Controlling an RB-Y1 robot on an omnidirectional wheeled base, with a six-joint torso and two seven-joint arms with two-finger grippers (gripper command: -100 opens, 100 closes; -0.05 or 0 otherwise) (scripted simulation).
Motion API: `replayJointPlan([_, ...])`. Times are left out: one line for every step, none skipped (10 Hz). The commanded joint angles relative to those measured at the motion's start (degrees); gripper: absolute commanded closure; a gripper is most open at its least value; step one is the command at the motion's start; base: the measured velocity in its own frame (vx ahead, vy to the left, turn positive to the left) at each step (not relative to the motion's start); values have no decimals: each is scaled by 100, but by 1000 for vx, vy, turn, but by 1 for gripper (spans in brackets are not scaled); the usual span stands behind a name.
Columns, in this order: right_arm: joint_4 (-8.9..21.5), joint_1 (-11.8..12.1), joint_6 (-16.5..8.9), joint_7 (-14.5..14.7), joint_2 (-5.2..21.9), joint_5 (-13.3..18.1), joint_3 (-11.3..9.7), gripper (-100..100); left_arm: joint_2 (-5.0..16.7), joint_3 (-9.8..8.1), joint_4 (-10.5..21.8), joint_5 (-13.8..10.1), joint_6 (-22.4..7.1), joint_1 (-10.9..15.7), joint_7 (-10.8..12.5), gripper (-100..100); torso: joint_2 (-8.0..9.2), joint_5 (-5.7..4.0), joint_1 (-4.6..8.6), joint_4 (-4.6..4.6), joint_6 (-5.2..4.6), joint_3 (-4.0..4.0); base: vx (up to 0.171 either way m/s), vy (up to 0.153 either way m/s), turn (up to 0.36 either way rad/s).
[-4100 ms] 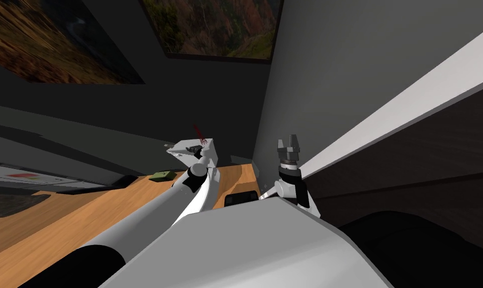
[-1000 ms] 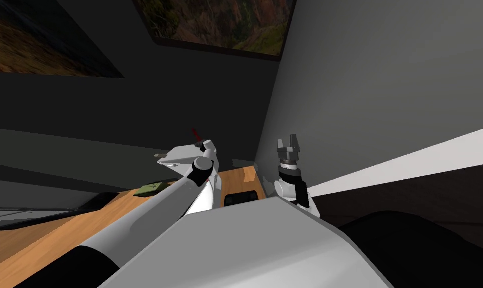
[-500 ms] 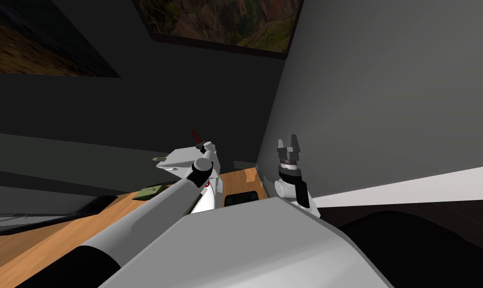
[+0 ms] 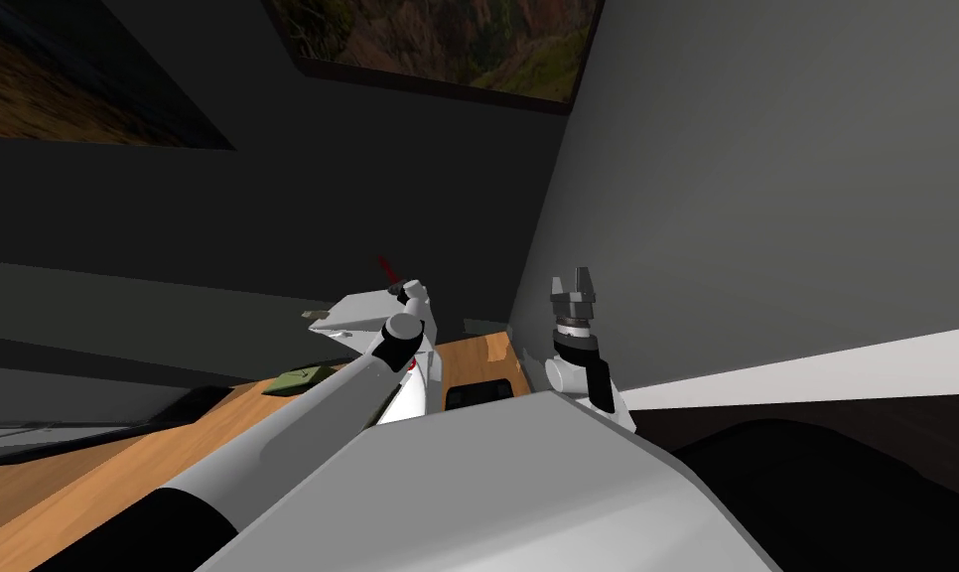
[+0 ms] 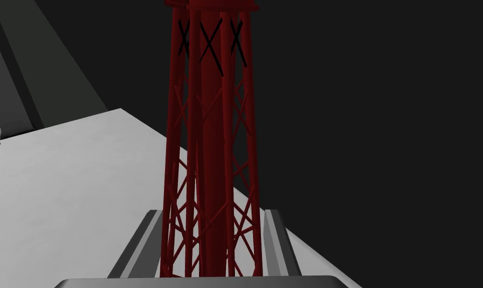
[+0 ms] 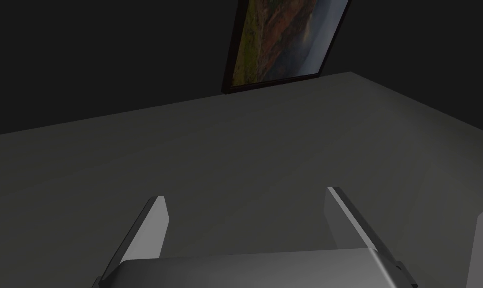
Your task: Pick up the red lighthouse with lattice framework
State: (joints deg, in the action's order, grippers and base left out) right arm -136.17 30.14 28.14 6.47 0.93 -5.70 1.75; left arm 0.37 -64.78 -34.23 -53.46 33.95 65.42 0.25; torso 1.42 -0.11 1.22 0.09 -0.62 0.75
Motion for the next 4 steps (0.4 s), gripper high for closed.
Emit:
replayJointPlan([0,0,0,0,0,0,0,0,33,36,58,22,44,96,0,100,0,0,0,0,0,0,-158,-112,-8])
replayJointPlan([0,-1,0,0,-1,0,-1,0,29,45,32,27,65,191,-37,100,26,-6,26,5,-5,15,-171,-96,-19])
replayJointPlan([0,-1,0,0,-1,0,-1,0,-14,0,-36,0,40,151,-85,100,42,-10,30,14,-6,27,-74,-36,-8])
replayJointPlan([0,0,0,0,0,0,0,0,-24,-5,-50,-3,34,159,-111,0,22,-7,10,12,-2,18,-13,-9,-1])
